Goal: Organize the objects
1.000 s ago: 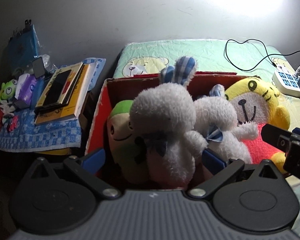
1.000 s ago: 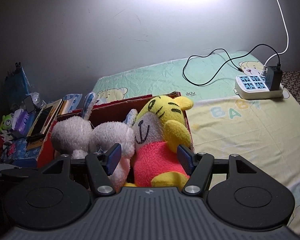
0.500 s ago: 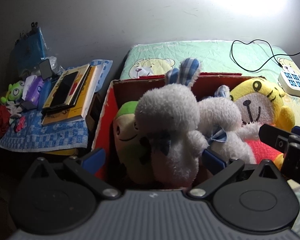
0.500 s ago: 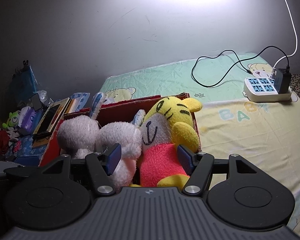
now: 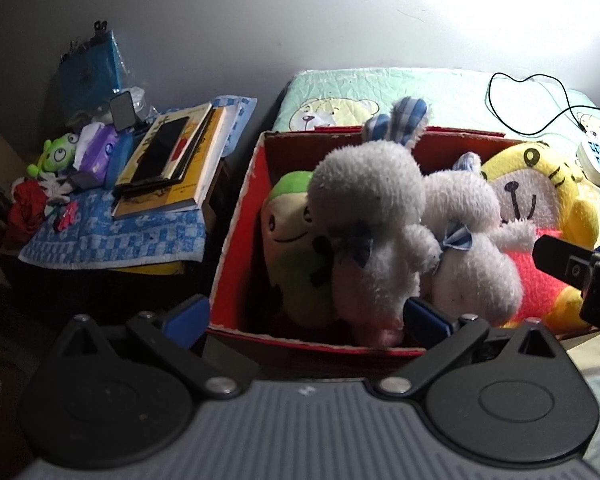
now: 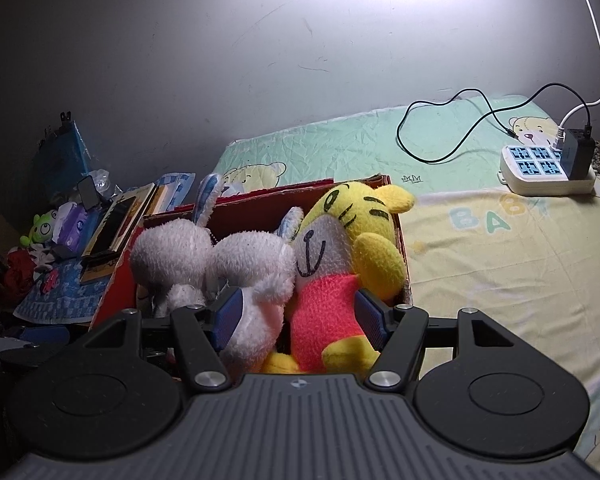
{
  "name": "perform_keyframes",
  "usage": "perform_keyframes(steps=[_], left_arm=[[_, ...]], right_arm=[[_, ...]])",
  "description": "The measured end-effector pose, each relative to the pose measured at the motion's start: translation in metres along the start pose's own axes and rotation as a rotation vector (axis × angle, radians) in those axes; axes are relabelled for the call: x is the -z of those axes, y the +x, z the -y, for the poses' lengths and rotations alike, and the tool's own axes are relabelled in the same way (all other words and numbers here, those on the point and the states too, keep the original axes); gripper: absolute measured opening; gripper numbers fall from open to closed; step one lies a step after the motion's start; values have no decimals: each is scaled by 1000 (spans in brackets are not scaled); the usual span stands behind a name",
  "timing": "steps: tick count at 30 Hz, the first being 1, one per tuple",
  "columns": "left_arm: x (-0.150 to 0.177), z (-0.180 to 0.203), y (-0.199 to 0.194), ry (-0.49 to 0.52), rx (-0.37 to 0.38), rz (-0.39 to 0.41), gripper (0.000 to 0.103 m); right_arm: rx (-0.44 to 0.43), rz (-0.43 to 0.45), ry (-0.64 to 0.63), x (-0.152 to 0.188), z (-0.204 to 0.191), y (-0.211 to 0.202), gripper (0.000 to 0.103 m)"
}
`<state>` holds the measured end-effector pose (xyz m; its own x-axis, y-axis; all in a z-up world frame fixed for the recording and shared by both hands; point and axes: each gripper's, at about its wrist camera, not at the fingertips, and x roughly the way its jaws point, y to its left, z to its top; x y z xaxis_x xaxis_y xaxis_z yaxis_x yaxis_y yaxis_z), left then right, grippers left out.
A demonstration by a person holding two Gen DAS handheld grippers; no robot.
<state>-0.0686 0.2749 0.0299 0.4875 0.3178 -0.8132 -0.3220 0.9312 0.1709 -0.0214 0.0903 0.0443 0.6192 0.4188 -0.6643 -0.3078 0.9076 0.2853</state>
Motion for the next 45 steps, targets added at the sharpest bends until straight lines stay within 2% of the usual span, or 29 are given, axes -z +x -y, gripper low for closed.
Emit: perform_keyframes(steps=[9,15,21,30,36,45], left_arm=[[19,5,0,42,26,-44,103],[29,9,-4,58,38,-45,103],[31,10,-10,65,28,-25,103],[13,8,-18,65,-16,56,103],[2,4,-16,45,-13,74,103],[-4,6,-10,15,-9,92,103]], right_arm=[[26,-23,8,20,0,-15,65],[38,-36,36,30,3,-21,65],[40,-12,43,32,3,-29,65],[29,37,24,22,-1,-33,65],[30,76,10,14,-3,-33,66],[42,85,19,11,0,-27,66]])
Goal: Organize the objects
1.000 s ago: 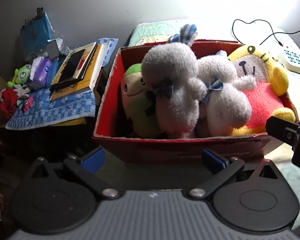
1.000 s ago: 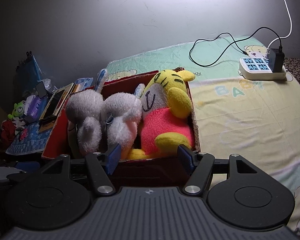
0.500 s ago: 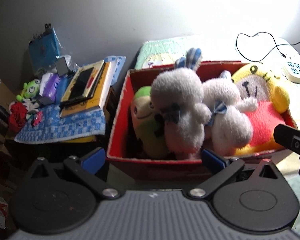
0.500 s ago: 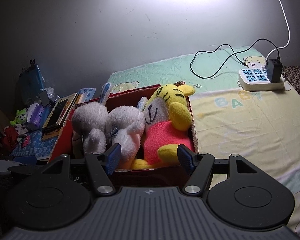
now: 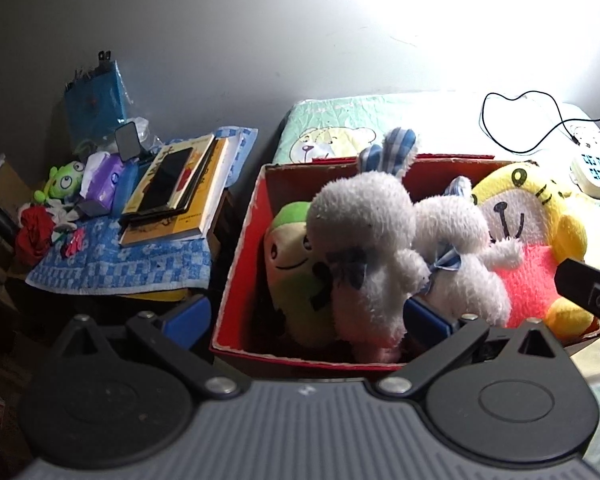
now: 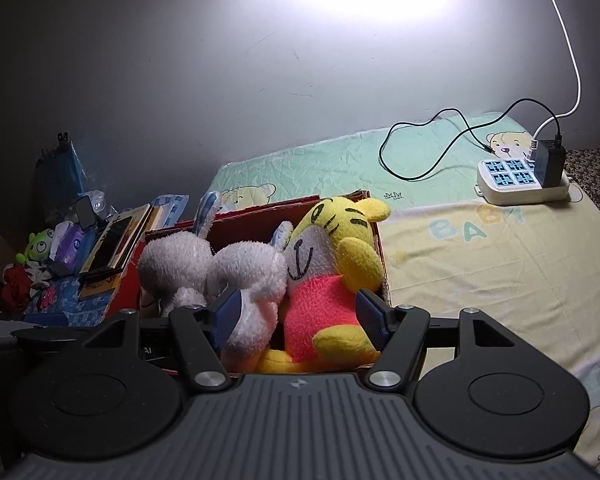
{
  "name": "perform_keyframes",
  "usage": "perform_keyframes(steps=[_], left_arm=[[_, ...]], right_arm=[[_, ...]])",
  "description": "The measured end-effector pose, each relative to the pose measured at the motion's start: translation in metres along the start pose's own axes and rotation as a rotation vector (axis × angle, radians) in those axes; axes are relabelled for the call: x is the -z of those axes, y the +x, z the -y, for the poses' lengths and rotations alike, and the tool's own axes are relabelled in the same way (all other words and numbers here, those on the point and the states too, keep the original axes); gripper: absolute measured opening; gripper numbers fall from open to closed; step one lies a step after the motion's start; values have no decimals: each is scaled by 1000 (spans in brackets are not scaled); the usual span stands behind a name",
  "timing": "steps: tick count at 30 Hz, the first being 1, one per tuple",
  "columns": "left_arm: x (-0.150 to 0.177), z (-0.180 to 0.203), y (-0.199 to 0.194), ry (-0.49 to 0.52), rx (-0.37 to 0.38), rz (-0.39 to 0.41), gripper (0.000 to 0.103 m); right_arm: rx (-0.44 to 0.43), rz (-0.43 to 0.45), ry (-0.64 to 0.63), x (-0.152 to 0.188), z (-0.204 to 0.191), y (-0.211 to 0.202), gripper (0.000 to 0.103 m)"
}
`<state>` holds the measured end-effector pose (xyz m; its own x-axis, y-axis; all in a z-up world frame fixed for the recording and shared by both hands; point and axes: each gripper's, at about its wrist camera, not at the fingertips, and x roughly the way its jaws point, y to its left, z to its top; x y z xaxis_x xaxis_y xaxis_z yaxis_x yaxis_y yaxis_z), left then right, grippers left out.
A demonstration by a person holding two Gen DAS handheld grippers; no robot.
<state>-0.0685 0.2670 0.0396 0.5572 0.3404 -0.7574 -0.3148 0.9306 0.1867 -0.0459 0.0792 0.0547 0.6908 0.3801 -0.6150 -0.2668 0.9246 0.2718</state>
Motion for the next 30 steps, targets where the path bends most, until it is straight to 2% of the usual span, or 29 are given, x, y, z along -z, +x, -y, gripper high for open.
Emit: perform_keyframes(steps=[3,17,30], left_arm=[[-1,-1,4,-5,-10,-6,103],[-8,-23,28,-99,61,-21,103],[-17,-23,50,-57,93,-20,103]], right_arm=[[5,-4,6,-1,1,3,66],[6,-25,-15,-7,-9,21,66],[36,-52,-40,-13,-20,44,66]])
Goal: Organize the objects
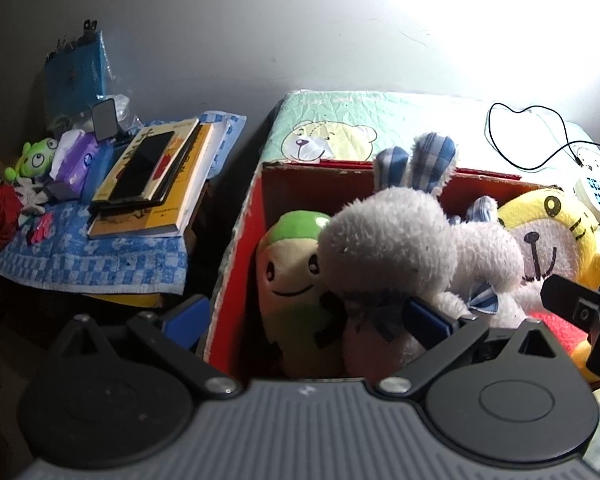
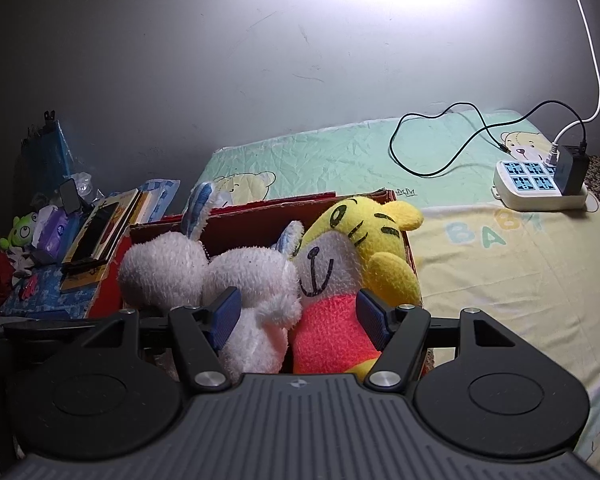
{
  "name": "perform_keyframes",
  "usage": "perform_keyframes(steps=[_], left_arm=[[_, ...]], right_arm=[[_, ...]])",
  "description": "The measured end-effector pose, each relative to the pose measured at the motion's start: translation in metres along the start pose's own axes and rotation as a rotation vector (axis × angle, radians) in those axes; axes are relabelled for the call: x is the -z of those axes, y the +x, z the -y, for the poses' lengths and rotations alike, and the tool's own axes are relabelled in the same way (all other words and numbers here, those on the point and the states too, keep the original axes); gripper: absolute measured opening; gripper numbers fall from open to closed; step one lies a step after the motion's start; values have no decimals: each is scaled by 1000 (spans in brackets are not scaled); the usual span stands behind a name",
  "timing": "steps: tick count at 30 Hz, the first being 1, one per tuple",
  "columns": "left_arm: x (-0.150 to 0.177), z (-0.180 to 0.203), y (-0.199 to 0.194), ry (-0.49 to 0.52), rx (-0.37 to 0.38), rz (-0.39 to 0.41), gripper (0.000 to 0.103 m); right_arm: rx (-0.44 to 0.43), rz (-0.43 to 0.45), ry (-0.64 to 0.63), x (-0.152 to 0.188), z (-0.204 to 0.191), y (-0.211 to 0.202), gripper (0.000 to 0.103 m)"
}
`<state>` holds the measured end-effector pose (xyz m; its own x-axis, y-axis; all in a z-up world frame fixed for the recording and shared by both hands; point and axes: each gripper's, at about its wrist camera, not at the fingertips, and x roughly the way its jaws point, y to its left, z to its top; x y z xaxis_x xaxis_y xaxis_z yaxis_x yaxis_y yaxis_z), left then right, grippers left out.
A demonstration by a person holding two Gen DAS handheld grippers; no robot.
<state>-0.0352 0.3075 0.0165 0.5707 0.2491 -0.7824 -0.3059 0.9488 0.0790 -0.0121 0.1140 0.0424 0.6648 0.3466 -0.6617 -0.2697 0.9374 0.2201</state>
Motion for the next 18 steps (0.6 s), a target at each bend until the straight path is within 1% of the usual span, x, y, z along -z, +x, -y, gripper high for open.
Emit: perform_keyframes(steps=[9,18], left_arm=[[-3,5,2,33,2,19,103],[-3,7,2,38,2,21,103]], right_arm=[[7,-13,14,0,1,7,66],[1,-13,19,0,2,7,67]])
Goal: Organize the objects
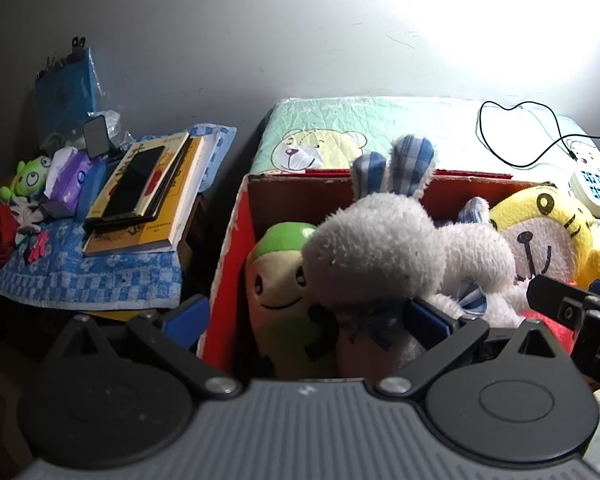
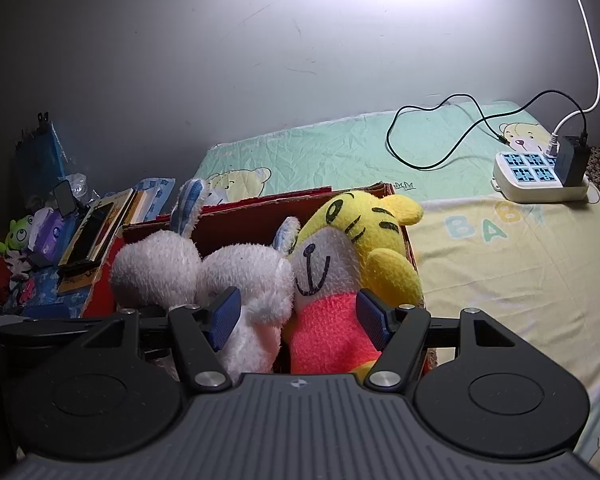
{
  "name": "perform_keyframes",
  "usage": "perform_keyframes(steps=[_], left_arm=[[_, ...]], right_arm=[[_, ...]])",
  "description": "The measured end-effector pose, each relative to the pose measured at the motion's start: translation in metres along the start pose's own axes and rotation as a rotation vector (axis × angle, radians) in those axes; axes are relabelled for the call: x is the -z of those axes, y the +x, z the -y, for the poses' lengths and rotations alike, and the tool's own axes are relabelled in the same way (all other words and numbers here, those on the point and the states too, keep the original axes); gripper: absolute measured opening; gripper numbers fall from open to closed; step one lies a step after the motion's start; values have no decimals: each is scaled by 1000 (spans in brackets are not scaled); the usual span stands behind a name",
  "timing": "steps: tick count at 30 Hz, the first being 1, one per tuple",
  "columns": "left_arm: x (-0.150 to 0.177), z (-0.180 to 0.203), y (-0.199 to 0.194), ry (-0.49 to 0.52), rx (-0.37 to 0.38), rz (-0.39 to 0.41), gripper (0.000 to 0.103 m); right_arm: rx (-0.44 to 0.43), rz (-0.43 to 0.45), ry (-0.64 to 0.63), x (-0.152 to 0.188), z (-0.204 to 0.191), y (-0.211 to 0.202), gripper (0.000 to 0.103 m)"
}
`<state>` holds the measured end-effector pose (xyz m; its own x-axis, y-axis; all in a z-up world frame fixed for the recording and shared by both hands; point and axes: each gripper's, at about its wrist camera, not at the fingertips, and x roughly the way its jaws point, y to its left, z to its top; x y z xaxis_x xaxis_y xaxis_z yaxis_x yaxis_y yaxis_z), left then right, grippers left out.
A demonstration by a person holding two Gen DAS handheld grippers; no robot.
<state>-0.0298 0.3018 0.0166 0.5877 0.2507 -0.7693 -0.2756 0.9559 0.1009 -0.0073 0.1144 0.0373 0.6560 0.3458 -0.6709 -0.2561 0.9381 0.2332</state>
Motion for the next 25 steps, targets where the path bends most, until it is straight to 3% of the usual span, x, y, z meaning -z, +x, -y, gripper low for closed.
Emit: perform_keyframes(steps=[25], left_arm=[[6,5,-3,4,16,-6,103]], right_arm=[[-23,4,-1,2,1,-3,67]])
